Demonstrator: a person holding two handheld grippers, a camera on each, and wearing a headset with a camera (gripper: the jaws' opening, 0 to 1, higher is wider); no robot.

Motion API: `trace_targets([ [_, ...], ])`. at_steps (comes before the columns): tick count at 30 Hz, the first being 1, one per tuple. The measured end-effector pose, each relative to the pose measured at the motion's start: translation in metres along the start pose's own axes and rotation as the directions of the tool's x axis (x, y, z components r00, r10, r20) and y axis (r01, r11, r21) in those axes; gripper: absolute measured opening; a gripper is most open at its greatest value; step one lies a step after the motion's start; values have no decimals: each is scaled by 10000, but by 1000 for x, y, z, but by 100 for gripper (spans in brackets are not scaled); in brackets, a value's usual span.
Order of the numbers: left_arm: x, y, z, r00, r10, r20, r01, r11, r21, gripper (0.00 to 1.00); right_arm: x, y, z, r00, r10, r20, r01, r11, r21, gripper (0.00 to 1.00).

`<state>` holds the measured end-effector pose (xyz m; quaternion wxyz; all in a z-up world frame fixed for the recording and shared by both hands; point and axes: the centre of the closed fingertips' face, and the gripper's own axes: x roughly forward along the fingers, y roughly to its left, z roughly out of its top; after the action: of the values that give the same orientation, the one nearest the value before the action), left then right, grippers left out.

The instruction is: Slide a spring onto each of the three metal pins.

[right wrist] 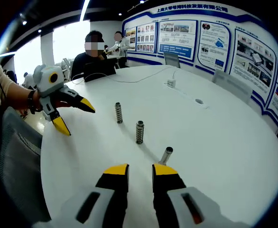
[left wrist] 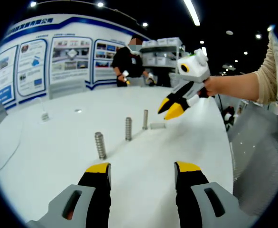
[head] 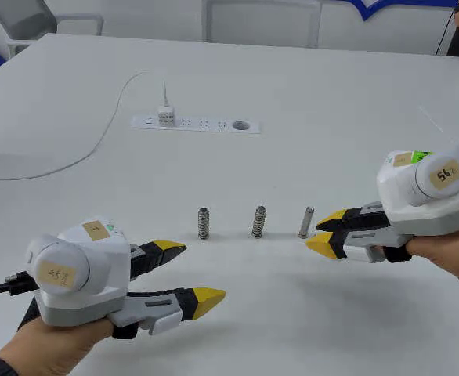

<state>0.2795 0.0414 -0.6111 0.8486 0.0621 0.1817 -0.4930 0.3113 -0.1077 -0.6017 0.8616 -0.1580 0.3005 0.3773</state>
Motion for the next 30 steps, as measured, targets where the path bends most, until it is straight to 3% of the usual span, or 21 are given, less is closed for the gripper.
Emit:
trace_targets([
  [22, 1, 0, 0, 10000, 1, -50, -1, 10000, 10, 54, -2, -20, -50, 9957, -678, -632, 720, 9951, 671, 20],
  [30, 0, -1, -1, 9999, 13, -102, -12, 10000, 1, 54, 2, -25, -58, 9953, -721, -641, 778, 9927, 920, 20],
])
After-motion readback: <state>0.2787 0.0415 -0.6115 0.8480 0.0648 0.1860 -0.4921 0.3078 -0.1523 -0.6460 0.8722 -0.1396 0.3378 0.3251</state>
